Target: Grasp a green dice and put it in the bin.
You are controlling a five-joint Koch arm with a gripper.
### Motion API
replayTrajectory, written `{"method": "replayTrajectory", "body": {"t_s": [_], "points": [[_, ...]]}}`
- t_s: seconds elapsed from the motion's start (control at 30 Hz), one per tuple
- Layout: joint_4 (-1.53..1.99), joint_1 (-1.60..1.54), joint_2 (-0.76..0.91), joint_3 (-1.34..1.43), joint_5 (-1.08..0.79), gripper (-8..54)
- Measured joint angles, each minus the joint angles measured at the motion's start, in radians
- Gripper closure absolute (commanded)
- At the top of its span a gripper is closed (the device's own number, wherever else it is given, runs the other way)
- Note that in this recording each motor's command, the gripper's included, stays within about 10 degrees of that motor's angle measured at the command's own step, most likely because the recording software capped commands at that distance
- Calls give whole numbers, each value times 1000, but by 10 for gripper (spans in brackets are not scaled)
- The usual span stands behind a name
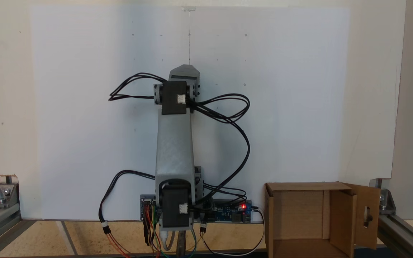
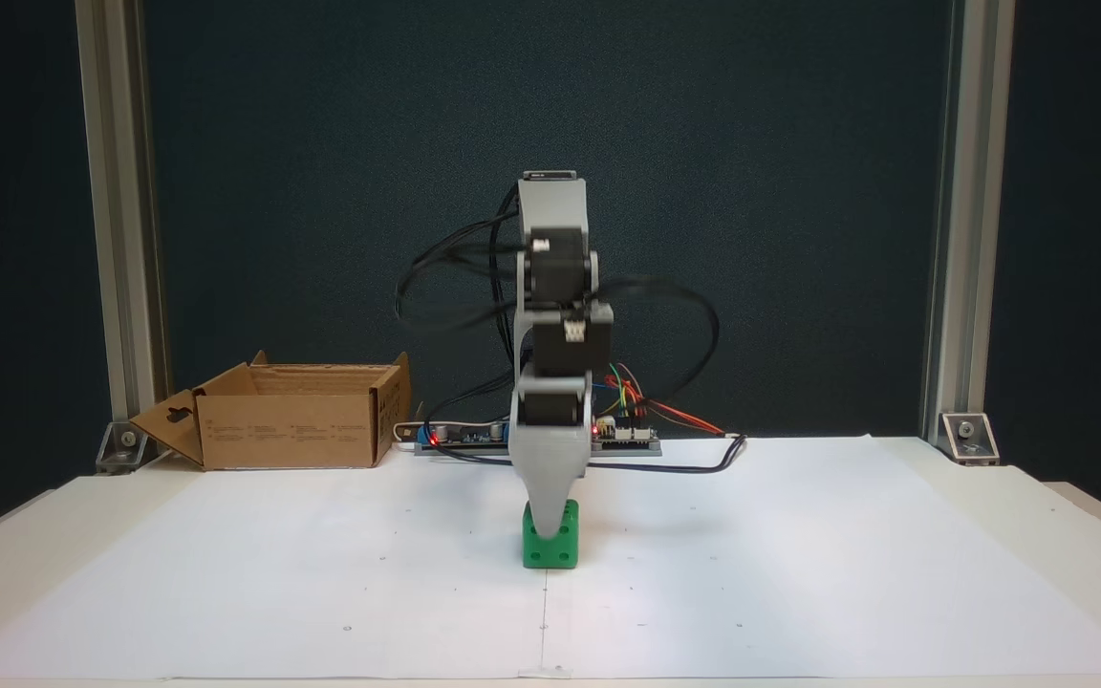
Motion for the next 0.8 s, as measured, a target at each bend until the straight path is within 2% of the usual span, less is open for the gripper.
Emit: {"method": "replayTrajectory", "body": {"t_s": [0.8], "points": [[-135,37,-34,38,0,25]]}}
